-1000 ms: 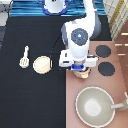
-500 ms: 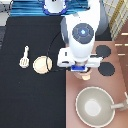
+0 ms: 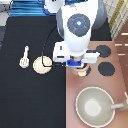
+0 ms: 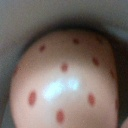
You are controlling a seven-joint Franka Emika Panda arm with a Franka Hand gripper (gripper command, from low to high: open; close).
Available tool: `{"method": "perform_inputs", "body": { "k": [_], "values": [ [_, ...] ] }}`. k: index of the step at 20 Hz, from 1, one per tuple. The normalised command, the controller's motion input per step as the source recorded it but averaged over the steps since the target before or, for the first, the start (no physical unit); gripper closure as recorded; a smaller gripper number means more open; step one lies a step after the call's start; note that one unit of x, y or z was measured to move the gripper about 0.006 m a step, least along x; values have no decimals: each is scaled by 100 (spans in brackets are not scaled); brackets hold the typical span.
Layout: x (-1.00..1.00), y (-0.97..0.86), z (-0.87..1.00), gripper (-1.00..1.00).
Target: Take the lid off the pot, put the pot on the plate, and use the tool to push the pot to the front of the table.
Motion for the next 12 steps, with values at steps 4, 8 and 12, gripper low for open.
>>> {"method": "perform_inputs", "body": {
  "k": [4, 8, 12],
  "values": [
    [-55, -57, 22, 100],
    [-52, -60, 18, 100],
    [-44, -67, 12, 100]
  ]
}}
